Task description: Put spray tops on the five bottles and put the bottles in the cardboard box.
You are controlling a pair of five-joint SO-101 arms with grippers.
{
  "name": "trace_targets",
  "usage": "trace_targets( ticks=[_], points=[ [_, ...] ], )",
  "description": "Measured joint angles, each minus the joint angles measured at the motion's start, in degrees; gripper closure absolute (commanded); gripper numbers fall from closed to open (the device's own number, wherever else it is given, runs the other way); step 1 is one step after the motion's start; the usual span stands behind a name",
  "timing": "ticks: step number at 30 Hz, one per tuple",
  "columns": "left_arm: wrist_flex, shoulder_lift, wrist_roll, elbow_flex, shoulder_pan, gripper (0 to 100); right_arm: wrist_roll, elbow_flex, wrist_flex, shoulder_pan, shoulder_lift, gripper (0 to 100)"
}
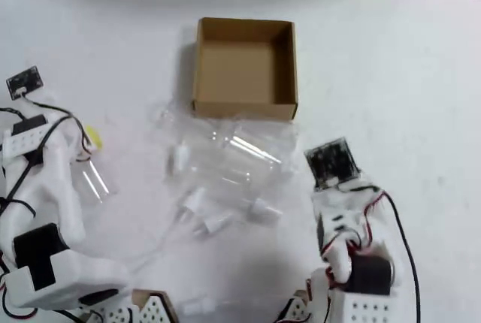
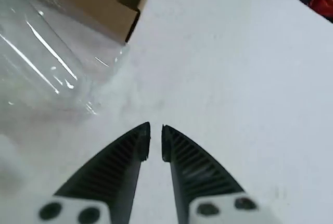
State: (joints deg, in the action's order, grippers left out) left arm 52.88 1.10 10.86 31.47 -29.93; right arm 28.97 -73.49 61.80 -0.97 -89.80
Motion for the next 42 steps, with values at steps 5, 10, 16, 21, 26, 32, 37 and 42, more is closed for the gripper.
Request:
trace_targets(
  ticks=[5, 10, 16, 21, 26, 32, 37, 42],
  points=[
    [-0.09, -0.44, 0.0, 0.0, 0.0, 93, -9.76, 11.16, 0.35, 9.49, 19.16, 97.7],
    [-0.26, -0.44, 0.0, 0.0, 0.0, 93, -17.76, 22.33, 7.21, 25.32, 38.33, 97.7],
    [-1.93, -0.44, 0.0, 0.0, 0.0, 93, -23.03, 32.0, 12.48, 40.26, 52.57, 97.7],
    [-2.11, -0.44, 0.0, 0.0, 0.0, 93, -21.71, 32.44, 12.57, 48.18, 57.67, 97.7],
    [-2.11, -0.44, 0.0, 0.0, 0.09, 93, -22.51, 32.44, 11.96, 50.64, 61.71, 97.7],
    [-2.11, -0.44, 0.0, 0.0, 0.09, 93, -31.38, 32.44, 7.82, 50.55, 64.88, 96.4],
    [-2.11, -0.44, 0.0, 0.0, 0.09, 93, -38.59, 32.44, 4.84, 50.55, 67.08, 80.3],
    [-2.11, -0.44, 0.0, 0.0, 0.09, 94, -44.48, 32.44, 4.04, 50.64, 69.98, 77.9]
  ],
)
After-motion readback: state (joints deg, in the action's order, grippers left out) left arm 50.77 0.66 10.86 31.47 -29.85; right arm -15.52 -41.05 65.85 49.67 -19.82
